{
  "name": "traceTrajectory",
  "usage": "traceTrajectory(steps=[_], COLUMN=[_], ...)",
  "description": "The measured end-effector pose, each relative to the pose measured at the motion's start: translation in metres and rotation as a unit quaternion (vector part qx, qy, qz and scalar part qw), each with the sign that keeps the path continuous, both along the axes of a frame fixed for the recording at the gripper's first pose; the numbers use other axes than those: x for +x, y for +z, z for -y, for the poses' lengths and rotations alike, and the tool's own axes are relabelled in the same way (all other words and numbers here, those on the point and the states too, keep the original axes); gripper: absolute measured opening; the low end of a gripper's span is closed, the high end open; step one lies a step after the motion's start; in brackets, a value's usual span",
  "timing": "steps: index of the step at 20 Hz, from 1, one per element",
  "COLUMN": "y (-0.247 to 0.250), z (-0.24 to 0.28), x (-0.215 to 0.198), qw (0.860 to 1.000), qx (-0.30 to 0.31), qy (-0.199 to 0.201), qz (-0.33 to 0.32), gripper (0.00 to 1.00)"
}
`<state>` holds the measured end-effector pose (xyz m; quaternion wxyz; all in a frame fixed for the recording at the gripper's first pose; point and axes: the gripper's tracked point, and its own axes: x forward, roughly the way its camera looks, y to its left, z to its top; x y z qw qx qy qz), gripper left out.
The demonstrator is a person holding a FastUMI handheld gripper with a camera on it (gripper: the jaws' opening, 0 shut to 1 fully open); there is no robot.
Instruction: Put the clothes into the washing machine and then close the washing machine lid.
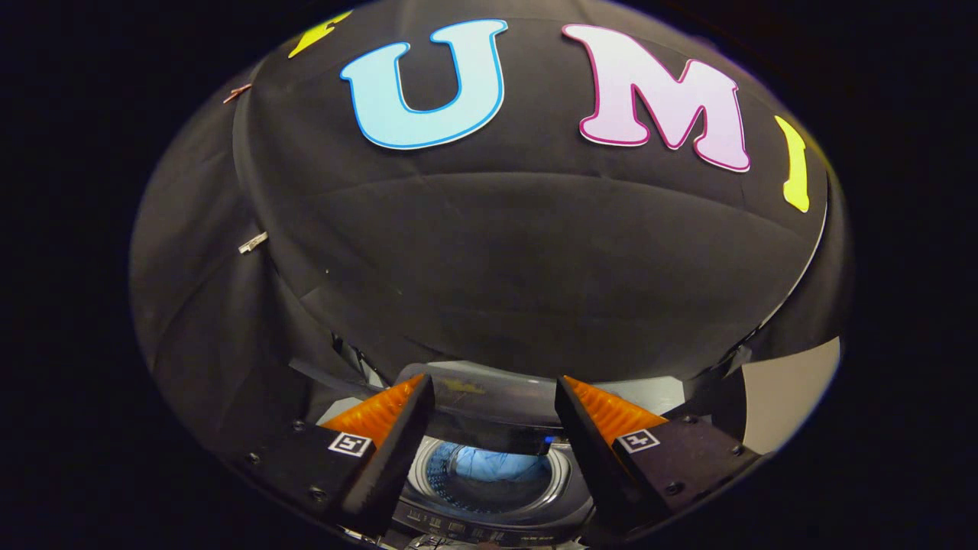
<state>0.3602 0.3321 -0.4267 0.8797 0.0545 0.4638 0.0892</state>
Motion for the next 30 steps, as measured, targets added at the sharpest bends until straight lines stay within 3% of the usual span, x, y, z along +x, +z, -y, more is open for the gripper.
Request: traceTrajectory(steps=[14,24,30], y=[-0.037,0.025,0.098], z=[-0.002,0.011,0.033], x=[-0.11,-0.133,-0.145], qw=[0.997,0.999,0.998], qx=[-0.005,0.006,0.013], qy=[0.02,0.025,0.036], qz=[-0.074,-0.026,0.054], gripper=[0.98,0.98,0.98])
